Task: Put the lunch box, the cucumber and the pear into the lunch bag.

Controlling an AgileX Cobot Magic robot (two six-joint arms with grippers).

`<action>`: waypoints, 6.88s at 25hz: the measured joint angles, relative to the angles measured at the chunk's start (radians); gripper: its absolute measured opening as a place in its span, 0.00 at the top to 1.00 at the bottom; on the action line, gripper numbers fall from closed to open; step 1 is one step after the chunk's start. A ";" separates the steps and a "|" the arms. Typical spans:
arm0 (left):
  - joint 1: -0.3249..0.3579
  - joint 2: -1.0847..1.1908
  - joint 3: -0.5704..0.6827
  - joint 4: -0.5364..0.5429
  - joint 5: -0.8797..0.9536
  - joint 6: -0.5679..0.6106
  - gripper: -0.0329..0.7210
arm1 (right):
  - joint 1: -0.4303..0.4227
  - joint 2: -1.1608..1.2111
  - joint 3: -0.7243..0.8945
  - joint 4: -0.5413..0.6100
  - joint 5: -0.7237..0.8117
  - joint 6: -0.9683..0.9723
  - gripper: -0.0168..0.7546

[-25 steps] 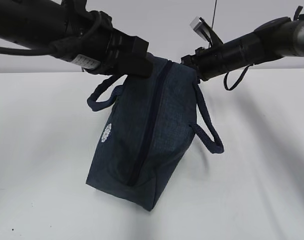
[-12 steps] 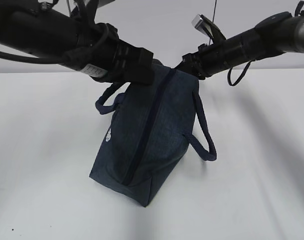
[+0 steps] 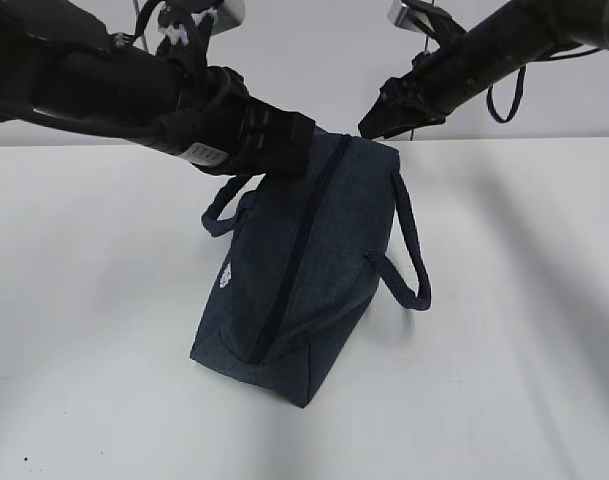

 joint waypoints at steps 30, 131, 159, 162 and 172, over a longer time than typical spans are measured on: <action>0.165 -0.179 -0.003 0.478 0.191 -0.203 0.44 | 0.243 -0.199 -0.177 -0.622 0.171 0.536 0.50; 0.469 -1.723 0.705 0.871 0.636 -0.626 0.60 | 0.112 -2.301 1.605 -0.729 0.074 0.679 0.59; 0.585 -1.723 0.705 0.871 0.634 -0.626 0.62 | 0.049 -2.326 1.605 -0.731 0.074 0.679 0.59; 0.585 -1.723 0.705 0.871 0.634 -0.626 0.62 | 0.049 -2.326 1.605 -0.731 0.074 0.679 0.59; 0.585 -1.723 0.705 0.871 0.634 -0.626 0.62 | 0.049 -2.326 1.605 -0.731 0.074 0.679 0.59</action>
